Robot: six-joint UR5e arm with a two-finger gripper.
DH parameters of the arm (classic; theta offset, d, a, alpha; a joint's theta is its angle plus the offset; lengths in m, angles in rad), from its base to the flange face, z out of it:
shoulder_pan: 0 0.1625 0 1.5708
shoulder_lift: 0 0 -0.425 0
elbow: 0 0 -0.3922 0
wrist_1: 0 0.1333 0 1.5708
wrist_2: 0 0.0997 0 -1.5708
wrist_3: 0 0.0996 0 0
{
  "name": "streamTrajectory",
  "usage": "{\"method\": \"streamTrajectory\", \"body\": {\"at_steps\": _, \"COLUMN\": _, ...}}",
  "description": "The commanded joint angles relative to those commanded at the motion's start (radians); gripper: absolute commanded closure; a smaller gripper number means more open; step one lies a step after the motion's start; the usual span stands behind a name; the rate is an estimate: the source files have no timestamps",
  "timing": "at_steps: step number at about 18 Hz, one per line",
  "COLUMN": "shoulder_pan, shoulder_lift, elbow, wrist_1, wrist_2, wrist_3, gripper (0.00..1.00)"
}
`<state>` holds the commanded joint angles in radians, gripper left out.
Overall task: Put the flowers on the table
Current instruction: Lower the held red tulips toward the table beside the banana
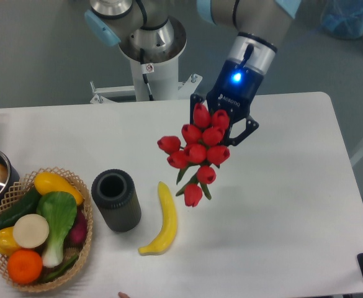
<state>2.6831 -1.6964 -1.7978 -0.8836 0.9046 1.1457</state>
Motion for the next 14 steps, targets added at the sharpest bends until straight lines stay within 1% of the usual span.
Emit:
{"method": "streamTrajectory", "body": {"at_steps": 3, "shoulder_pan": -0.026, "shoulder_lift": -0.031, "elbow": -0.003, "wrist_1": -0.008, "wrist_2": 0.088, "wrist_3": 0.003, "gripper": 0.59}}
{"method": "streamTrajectory", "body": {"at_steps": 7, "shoulder_pan": -0.026, "shoulder_lift": -0.034, "elbow": -0.012, "wrist_1": -0.009, "wrist_2": 0.18, "wrist_3": 0.008, "gripper": 0.59}}
{"method": "streamTrajectory", "body": {"at_steps": 11, "shoulder_pan": -0.028, "shoulder_lift": -0.046, "elbow": -0.021, "wrist_1": -0.008, "wrist_2": 0.304, "wrist_3": 0.012, "gripper": 0.59}}
{"method": "streamTrajectory", "body": {"at_steps": 14, "shoulder_pan": -0.029, "shoulder_lift": -0.055, "elbow": -0.026, "wrist_1": -0.008, "wrist_2": 0.336, "wrist_3": 0.012, "gripper": 0.58}}
